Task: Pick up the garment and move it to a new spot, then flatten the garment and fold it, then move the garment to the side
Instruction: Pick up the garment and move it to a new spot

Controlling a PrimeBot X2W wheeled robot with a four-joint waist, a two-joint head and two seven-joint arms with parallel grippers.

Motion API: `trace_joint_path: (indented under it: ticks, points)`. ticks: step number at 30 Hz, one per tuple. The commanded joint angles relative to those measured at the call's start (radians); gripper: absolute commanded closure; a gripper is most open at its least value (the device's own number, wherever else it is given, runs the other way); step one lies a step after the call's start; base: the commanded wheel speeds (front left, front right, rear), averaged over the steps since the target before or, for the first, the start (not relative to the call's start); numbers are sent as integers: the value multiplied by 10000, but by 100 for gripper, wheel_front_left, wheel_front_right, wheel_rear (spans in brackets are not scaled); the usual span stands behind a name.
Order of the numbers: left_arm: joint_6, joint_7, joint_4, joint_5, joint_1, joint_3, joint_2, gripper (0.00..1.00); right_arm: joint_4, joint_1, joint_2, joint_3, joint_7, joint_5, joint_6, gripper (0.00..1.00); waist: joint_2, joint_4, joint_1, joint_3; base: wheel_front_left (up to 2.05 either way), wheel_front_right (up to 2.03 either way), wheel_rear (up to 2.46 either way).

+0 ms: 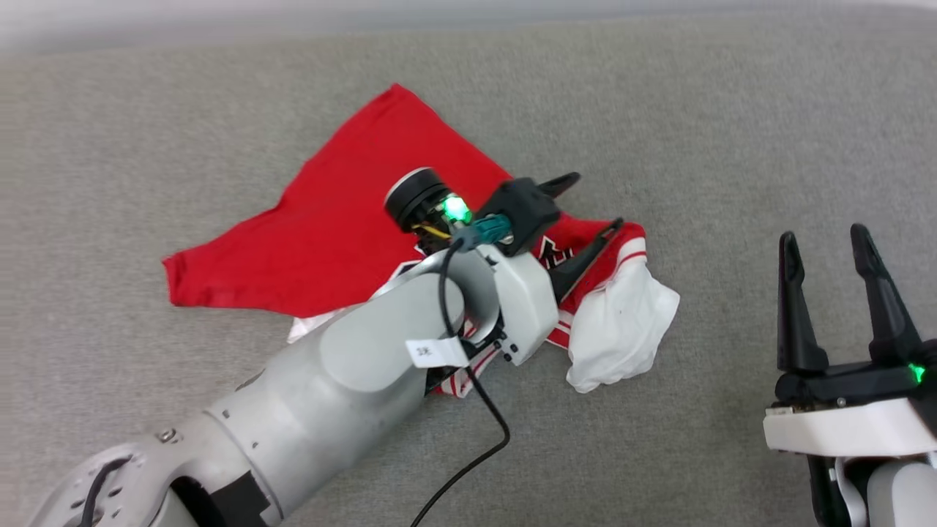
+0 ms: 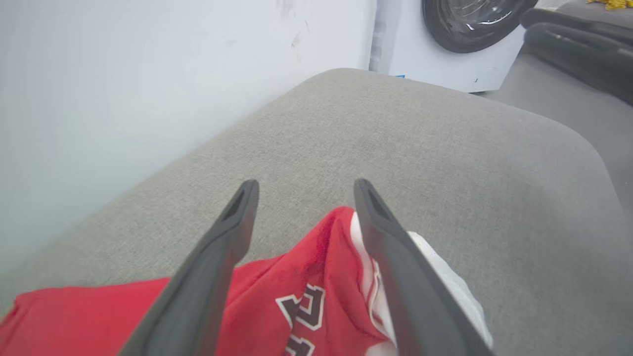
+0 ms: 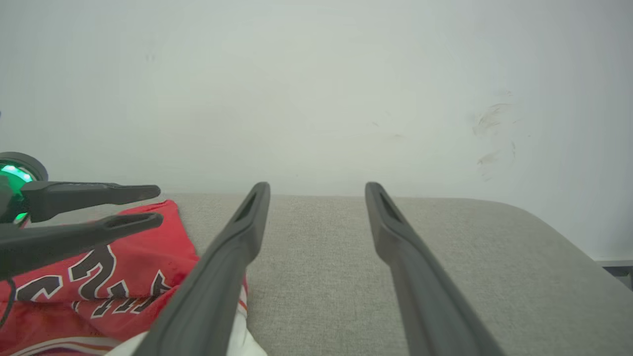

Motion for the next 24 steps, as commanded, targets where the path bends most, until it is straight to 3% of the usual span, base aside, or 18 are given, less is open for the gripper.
trace_joint_path:
  ticks: [1, 5, 14, 15, 24]
  points:
    - [318, -274, 18, 72, 349, 254, 112, 0, 49, 211, 13, 23, -21, -21, -7, 0, -1, 331, 0, -561, 0, 0, 0]
    - [1095, -470, -381, 262, 1043, 983, 488, 0, 114, 497, 15, 7, -21, -75, -7, 0, -1, 559, 0, -1029, 0, 0, 0]
    - [2944, -487, -2777, 1904, 3689, 3716, 1643, 0, 216, 1065, 13, -1, -22, -68, -7, 0, -1, 1044, 0, -1820, 0, 0, 0]
    - [2944, -487, -2777, 1904, 3689, 3716, 1643, 0, 216, 1065, 13, -1, -22, -68, -7, 0, -1, 1044, 0, -1820, 0, 0, 0]
    - [3795, -478, -4532, 3338, 6844, 6707, 2077, 0, 354, 1519, 13, 48, -22, 94, -7, 0, -1, 1276, 0, -2543, 0, 0, 0]
